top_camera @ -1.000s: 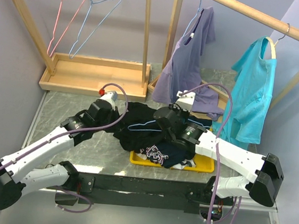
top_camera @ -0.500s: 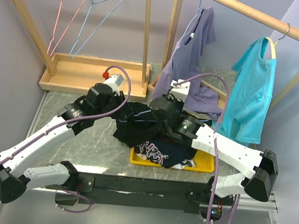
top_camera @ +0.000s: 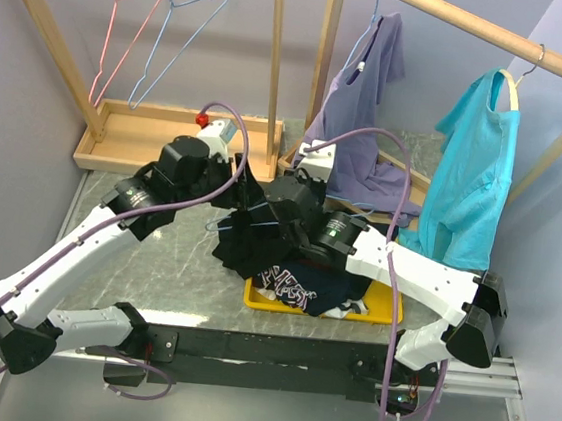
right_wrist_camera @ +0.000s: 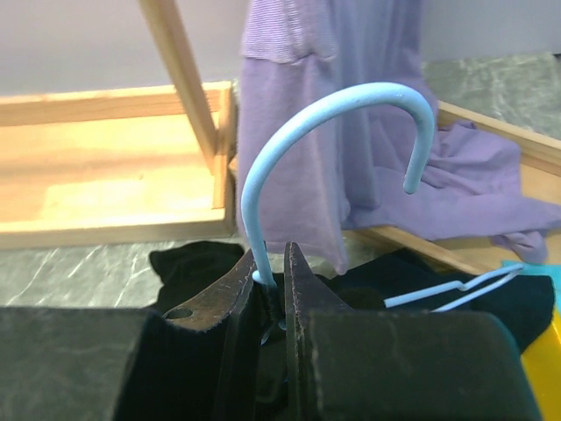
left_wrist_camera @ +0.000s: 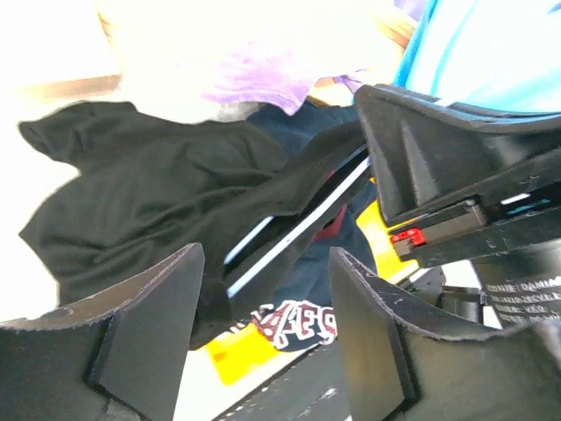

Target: Place the tank top on the hanger

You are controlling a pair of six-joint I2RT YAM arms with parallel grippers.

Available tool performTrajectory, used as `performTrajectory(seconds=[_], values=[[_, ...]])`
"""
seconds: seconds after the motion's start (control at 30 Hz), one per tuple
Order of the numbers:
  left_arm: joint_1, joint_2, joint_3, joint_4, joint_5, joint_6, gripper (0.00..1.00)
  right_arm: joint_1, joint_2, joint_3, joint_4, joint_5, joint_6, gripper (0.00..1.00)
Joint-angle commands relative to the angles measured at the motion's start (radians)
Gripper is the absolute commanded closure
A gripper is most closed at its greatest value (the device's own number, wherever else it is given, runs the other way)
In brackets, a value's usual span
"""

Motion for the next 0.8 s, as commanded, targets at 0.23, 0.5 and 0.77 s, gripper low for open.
performTrajectory(seconds=[0.23,0.5,0.77], values=[[0.004,-0.106,0.081,-0.231,-0.107,0.299,0.37,0.006,-0.101,0.013,0.068,-0.099,-0.095,1.00],[0.004,-0.135,0.057,-0.231,0.098,0.409,0.41,0.006,-0.141,0.010,0.054,-0.157,-0.139,1.00],[0.002,-0.092,0.081,-0.244,0.230,0.461,0.45,0.004,-0.160,0.039,0.029,-0.155,-0.162,1.00]])
